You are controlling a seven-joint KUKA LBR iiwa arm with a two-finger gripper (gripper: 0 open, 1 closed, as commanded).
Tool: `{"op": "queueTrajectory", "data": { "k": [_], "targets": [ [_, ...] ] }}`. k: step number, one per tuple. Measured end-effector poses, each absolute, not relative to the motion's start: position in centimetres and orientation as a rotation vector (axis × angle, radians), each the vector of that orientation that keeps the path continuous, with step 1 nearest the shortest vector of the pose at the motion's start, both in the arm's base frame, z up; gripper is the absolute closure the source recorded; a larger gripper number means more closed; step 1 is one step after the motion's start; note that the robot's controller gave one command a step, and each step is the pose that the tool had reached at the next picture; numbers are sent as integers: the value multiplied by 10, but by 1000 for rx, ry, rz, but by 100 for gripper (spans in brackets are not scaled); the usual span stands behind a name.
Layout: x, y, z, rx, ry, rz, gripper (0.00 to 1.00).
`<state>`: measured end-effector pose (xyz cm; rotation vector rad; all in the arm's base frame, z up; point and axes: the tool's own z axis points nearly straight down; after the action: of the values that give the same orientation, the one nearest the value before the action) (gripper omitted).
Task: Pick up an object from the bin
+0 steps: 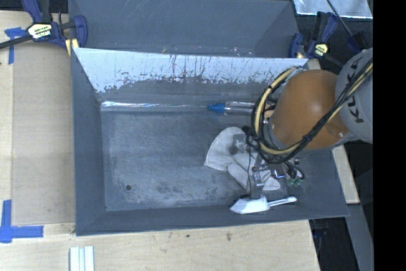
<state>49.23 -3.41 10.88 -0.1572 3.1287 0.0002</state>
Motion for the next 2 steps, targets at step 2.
{"op": "queueTrajectory", "data": {
  "k": [2],
  "targets": [
    [536,-60,90,-653,3069,-3,0]
  ]
}}
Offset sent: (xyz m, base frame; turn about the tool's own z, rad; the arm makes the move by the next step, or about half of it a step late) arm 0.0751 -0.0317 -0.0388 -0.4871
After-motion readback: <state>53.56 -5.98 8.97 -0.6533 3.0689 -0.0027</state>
